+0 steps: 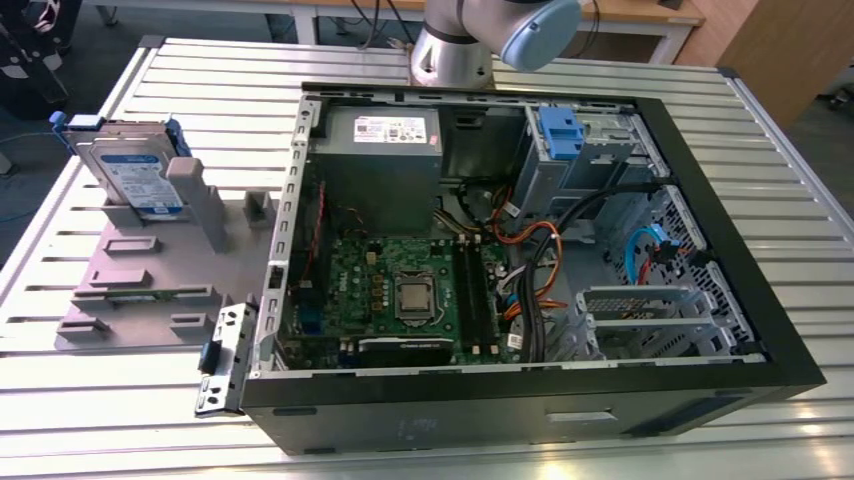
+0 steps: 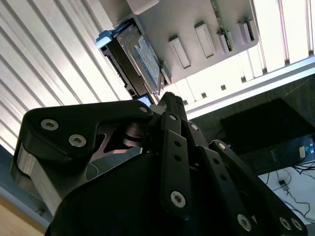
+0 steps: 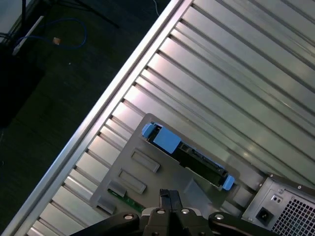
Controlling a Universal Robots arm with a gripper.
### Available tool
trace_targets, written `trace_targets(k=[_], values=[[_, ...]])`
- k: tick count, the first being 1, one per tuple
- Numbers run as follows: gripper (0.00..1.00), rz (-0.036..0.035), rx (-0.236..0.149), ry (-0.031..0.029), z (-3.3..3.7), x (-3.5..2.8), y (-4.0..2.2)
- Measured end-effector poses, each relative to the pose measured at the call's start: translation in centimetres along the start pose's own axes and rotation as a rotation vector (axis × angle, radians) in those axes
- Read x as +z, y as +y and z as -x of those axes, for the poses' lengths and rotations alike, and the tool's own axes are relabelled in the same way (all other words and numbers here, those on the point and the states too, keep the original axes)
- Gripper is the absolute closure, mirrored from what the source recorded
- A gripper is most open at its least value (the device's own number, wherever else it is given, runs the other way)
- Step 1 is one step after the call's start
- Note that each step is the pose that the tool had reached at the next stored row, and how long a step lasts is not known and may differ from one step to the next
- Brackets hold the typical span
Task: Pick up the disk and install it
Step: 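Pick up the disk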
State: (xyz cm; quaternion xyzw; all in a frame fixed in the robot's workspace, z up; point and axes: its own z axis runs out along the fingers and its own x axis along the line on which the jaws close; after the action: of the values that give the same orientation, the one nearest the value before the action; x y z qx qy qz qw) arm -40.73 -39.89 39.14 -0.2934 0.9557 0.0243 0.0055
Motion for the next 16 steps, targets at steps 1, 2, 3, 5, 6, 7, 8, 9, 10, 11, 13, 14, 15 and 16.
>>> trace_targets(k=[1,2,3,5,6,7,8,9,10,11,13,14,15,16], values=[[0.89,0.0000,-0.001,0.0001,0.00,0.00,0.00],[0.89,0.0000,-0.001,0.0001,0.00,0.00,0.00],[0.89,0.0000,-0.002,0.0001,0.00,0.00,0.00],[0.89,0.0001,-0.004,0.0002,0.00,0.00,0.00],[0.89,0.0001,-0.005,0.0003,0.00,0.00,0.00],[0.89,0.0002,-0.006,0.0003,0.00,0.00,0.00],[0.89,0.0002,-0.007,0.0003,0.00,0.00,0.00],[0.89,0.0002,-0.008,0.0004,0.00,0.00,0.00],[0.89,0.0002,-0.009,0.0004,0.00,0.00,0.00],[0.89,0.0002,-0.010,0.0005,0.00,0.00,0.00],[0.89,0.0003,-0.013,0.0006,0.00,0.00,0.00],[0.89,0.0003,-0.014,0.0006,0.00,0.00,0.00],[0.89,0.0004,-0.015,0.0007,0.00,0.00,0.00],[0.89,0.0004,-0.016,0.0007,0.00,0.00,0.00]])
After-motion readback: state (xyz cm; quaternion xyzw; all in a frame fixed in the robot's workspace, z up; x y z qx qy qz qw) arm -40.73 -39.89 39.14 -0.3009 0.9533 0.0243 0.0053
